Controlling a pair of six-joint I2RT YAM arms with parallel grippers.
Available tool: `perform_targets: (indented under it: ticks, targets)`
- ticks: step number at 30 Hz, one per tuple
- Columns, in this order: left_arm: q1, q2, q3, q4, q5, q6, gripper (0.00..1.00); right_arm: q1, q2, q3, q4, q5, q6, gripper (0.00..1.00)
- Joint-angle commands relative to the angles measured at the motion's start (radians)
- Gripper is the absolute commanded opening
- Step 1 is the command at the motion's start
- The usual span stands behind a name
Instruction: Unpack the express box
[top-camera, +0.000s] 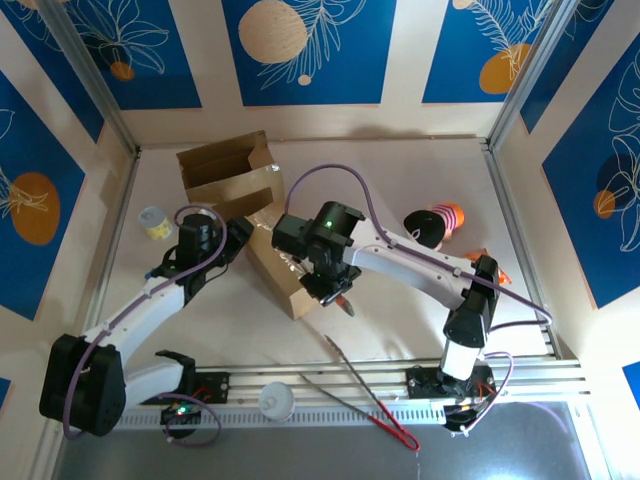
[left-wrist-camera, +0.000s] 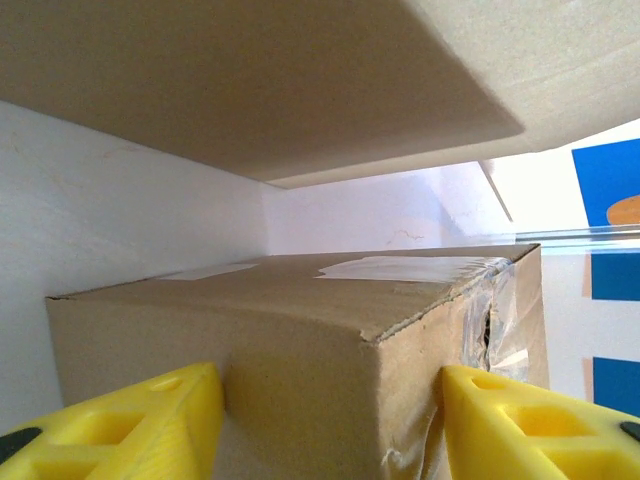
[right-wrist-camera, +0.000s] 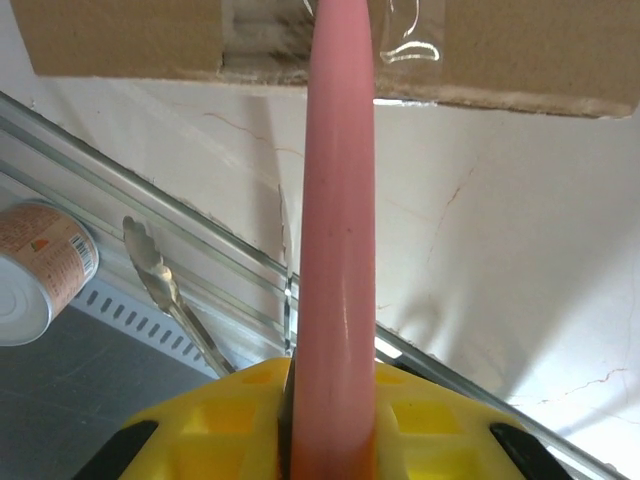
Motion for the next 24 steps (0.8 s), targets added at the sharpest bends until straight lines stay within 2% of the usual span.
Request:
perform_targets:
  ticks: [1,15,20,24]
  targets:
    - [0.015,0.040,-0.052,-0.138,-0.017,-0.017,0.57,0.030,-0.037,-0.036,-0.122,-0.078,0.053,0.00]
    - [0.015,0.041,-0.055,-0.129,-0.015,-0.020,0.57,0.085,-0.143,-0.168,-0.112,-0.127,0.175,0.00]
    - [0.014,0.051,-0.014,-0.097,0.048,-0.009,0.59,0.067,-0.192,-0.160,-0.084,-0.044,0.225,0.00]
    - [0.014,0.048,0.091,-0.097,0.141,0.031,0.68,0.035,-0.231,-0.112,-0.024,0.039,0.240,0.00]
